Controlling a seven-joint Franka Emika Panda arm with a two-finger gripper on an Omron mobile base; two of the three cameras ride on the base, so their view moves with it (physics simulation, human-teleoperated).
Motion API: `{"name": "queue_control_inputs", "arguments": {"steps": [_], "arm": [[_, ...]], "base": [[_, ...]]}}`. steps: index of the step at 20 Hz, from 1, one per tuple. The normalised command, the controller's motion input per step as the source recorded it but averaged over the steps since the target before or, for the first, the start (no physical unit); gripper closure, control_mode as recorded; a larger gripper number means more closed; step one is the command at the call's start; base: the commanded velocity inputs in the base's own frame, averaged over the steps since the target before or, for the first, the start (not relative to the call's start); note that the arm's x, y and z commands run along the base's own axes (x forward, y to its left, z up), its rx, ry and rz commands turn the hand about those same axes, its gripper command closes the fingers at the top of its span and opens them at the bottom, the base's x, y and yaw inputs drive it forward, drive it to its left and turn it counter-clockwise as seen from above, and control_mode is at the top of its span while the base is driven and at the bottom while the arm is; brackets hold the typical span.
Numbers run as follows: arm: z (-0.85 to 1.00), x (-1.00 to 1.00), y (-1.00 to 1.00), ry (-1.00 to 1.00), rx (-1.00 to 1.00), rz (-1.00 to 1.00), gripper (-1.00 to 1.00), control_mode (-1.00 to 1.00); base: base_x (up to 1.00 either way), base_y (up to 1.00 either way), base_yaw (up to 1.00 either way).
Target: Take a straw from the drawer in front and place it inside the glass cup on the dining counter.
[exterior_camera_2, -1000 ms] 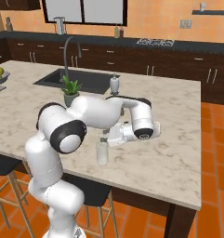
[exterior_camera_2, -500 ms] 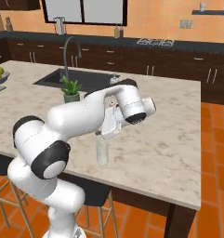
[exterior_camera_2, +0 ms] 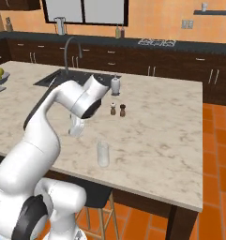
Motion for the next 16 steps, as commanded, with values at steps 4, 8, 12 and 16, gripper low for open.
{"name": "queue_control_inputs", "arguments": {"steps": [4,8,12,16], "arm": [[0.03,-0.19,0.86,-0.09,-0.43,0.00,-1.00,-1.00],[0.00,-0.17,0.79,0.00,-0.37,0.00,-1.00,-1.00],[0.00,-0.24,0.76,0.00,-0.28,0.00,-1.00,-1.00],[-0.01,-0.28,0.69,0.00,-0.20,0.00,-1.00,-1.00]], "base": [[0.00,0.00,0.00],[0.00,0.00,0.00],[0.00,0.00,0.00],[0.00,0.00,0.00]]}}
